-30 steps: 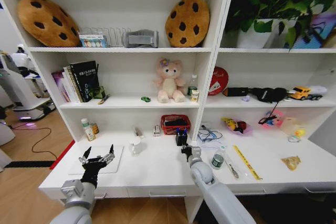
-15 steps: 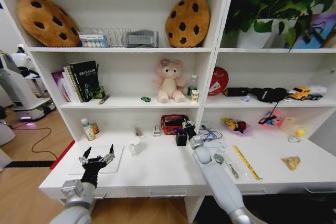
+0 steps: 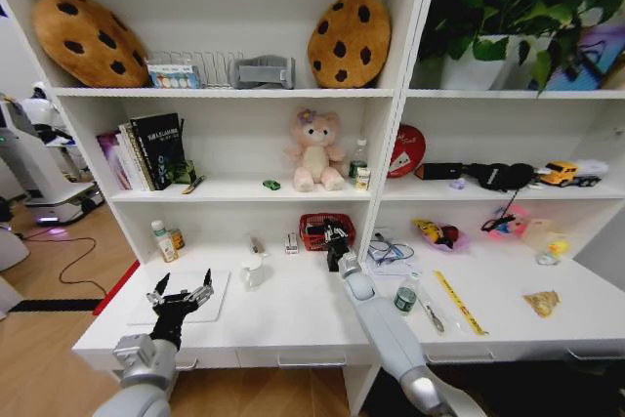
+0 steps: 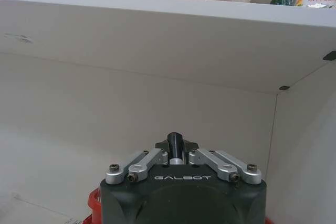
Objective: Organize the objects on the table.
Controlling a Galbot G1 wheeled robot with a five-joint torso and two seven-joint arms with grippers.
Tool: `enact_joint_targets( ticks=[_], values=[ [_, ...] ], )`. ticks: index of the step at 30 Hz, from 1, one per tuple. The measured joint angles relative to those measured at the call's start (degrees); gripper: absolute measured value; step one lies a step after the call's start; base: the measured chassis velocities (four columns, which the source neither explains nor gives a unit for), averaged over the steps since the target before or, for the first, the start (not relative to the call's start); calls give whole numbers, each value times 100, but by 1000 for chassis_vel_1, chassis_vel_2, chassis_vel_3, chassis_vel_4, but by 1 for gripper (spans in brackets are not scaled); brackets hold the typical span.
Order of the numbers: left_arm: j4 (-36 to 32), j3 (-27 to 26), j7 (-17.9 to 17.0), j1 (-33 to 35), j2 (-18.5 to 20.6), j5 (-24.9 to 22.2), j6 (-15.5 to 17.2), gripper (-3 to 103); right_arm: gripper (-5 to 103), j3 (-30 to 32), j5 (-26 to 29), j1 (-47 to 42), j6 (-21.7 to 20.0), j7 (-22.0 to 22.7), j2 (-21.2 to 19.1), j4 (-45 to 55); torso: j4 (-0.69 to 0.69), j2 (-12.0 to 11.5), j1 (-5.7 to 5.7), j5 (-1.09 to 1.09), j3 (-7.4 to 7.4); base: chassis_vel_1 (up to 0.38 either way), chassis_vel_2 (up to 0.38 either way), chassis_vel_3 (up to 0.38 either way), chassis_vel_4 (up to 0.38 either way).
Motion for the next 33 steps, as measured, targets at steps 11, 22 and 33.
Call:
enact_joint_targets(
  ticks=[11, 22, 33],
  values=[
    [0, 0, 0, 0, 0, 0, 0, 100, 14, 33, -247, -85, -5, 362, -32, -9, 0, 0, 0, 1, 0, 0, 0, 0, 0],
    [0, 0, 0, 0, 0, 0, 0, 100, 58, -294, -52, -588, -512, 953, -377, 1049, 0, 0, 0, 2, 0, 0, 0, 0, 0],
    [0, 0, 0, 0, 0, 0, 0, 100, 95, -969, 1377, -1774, -2574, 3276, -993, 3581, -1, 1, -1, 0, -1, 0, 0, 0, 0]
  ],
)
